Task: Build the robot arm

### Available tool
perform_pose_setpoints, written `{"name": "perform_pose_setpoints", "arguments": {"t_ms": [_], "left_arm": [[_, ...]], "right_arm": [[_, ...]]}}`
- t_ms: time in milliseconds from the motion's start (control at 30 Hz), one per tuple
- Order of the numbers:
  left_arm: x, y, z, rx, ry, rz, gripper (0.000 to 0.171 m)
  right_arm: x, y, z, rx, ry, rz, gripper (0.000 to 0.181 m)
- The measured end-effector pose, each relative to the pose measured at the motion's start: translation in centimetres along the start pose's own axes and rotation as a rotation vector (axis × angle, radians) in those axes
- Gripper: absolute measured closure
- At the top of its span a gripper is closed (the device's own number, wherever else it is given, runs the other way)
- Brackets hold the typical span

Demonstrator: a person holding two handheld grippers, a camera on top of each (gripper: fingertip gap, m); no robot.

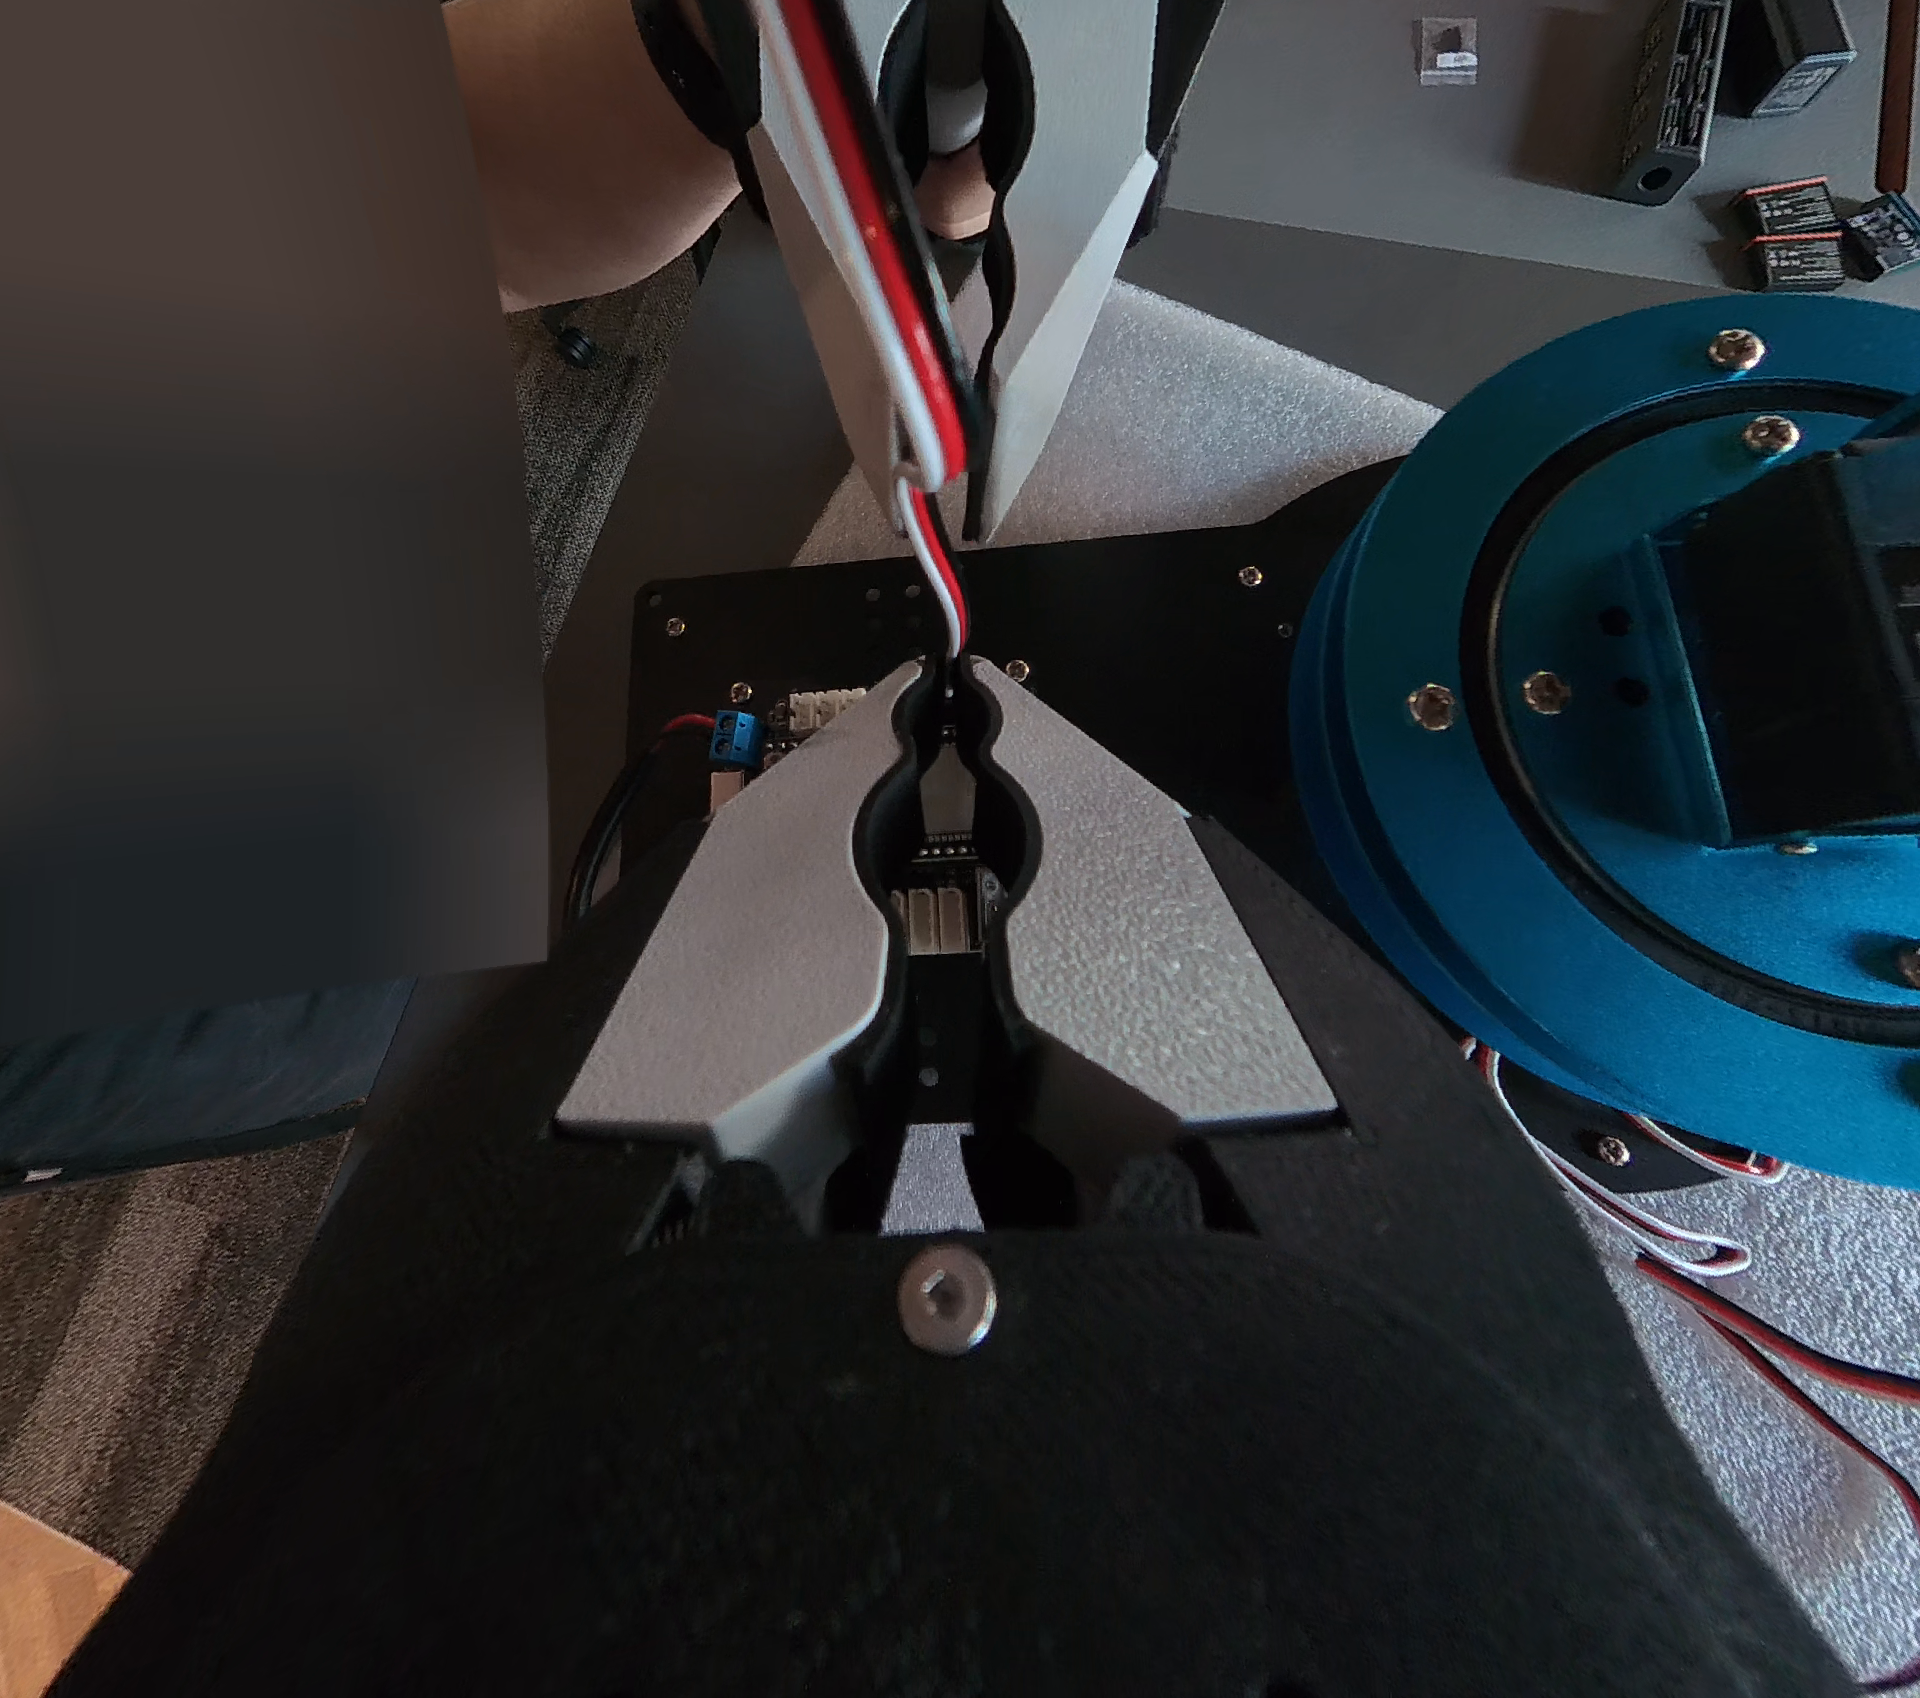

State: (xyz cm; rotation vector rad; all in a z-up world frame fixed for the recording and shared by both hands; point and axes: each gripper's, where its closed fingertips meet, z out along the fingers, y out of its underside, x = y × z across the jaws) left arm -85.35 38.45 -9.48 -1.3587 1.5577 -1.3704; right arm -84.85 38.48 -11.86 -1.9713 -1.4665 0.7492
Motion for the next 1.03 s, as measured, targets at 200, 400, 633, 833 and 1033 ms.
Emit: {"name": "perform_pose_setpoints", "arguments": {"t_ms": [200,400,633,833,1033], "left_arm": [[0.0,0.1,0.1,-0.008,0.001,0.0,0.165],[0.0,0.1,0.1,-0.007,0.001,0.0,0.165],[0.1,0.6,0.6,-0.049,-0.022,0.019,0.165],[0.1,1.1,1.2,-0.091,-0.058,0.055,0.165],[0.0,1.0,1.6,-0.102,-0.074,0.08,0.166]], "right_arm": [[0.0,0.0,0.0,0.0,0.004,0.0,0.178],[0.0,0.0,0.0,0.007,0.0,0.004,0.178],[-0.2,-0.1,-0.2,0.02,-0.014,0.009,0.171],[0.0,0.4,-0.4,-0.02,0.024,-0.035,0.172],[0.2,0.0,-0.8,-0.007,0.043,-0.034,0.175]]}}
